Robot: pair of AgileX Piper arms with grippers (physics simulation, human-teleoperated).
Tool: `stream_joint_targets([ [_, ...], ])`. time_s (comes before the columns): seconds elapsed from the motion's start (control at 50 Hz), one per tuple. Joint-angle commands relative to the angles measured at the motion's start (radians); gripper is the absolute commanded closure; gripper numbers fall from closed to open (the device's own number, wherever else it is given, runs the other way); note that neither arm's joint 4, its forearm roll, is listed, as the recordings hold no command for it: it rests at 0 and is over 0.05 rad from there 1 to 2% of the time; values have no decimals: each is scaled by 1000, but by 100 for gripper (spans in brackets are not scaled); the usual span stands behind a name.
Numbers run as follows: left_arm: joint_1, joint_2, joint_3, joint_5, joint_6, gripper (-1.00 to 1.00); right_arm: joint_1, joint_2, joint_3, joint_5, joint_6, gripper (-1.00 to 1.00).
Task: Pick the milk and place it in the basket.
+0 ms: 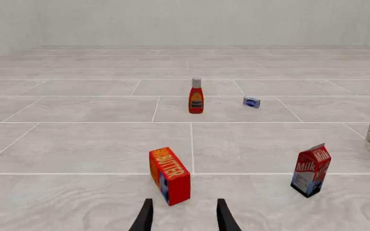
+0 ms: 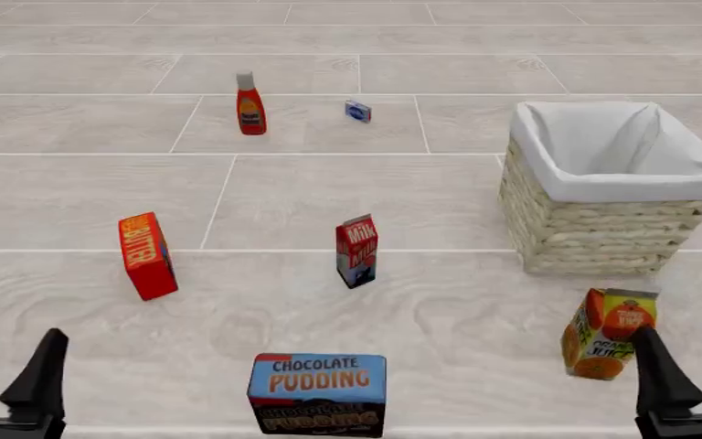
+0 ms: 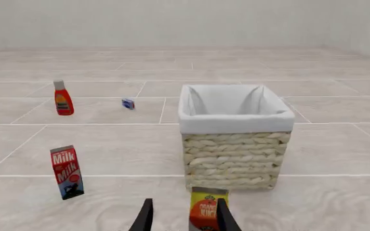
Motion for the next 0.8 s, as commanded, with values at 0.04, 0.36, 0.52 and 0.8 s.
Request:
stream_joint_targets([
  [0.04, 0, 5, -3, -1, 0, -100, -6, 18, -22, 23, 44, -100],
  [0.36, 0, 5, -3, -1, 0, -100, 132, 137, -231, 112, 36, -100],
  [0.52, 0, 5, -3, -1, 0, -100, 219, 272, -362, 79, 0, -100],
  [0.8, 0, 5, -3, -1, 0, -100, 364, 524, -475, -40, -80, -100],
])
